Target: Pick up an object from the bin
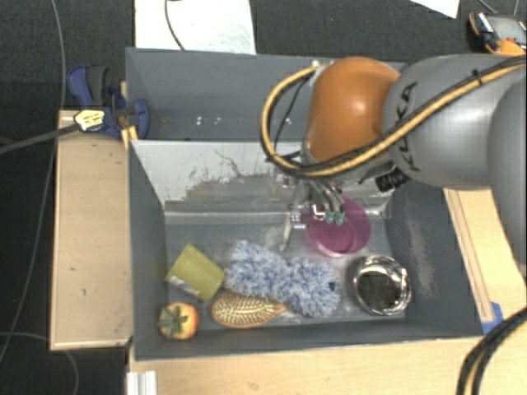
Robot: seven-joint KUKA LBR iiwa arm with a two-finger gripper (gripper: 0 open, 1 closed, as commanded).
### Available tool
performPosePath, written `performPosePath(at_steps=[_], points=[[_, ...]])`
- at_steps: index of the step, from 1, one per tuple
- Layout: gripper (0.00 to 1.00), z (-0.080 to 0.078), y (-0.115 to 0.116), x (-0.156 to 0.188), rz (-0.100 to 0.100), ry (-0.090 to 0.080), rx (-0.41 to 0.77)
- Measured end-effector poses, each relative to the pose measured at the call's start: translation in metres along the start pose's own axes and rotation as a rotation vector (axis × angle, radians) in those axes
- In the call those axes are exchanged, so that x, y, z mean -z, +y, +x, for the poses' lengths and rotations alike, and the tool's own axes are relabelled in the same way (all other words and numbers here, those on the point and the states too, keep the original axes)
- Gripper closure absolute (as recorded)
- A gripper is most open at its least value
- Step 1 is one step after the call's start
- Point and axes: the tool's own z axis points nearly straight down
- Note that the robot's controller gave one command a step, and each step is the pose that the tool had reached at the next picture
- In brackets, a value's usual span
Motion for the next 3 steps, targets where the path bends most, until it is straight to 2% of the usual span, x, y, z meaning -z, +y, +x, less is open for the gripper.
performPosePath(at_steps=[1, 2, 3], points=[[0.00, -0.002, -0.001, 0.004, -0.001, -0.007, -0.003], [0.00, 0.068, -0.023, -0.098, -0.001, -0.005, 0.220], [0.00, 0.065, -0.009, -0.048, 0.000, -0.018, 0.203]])
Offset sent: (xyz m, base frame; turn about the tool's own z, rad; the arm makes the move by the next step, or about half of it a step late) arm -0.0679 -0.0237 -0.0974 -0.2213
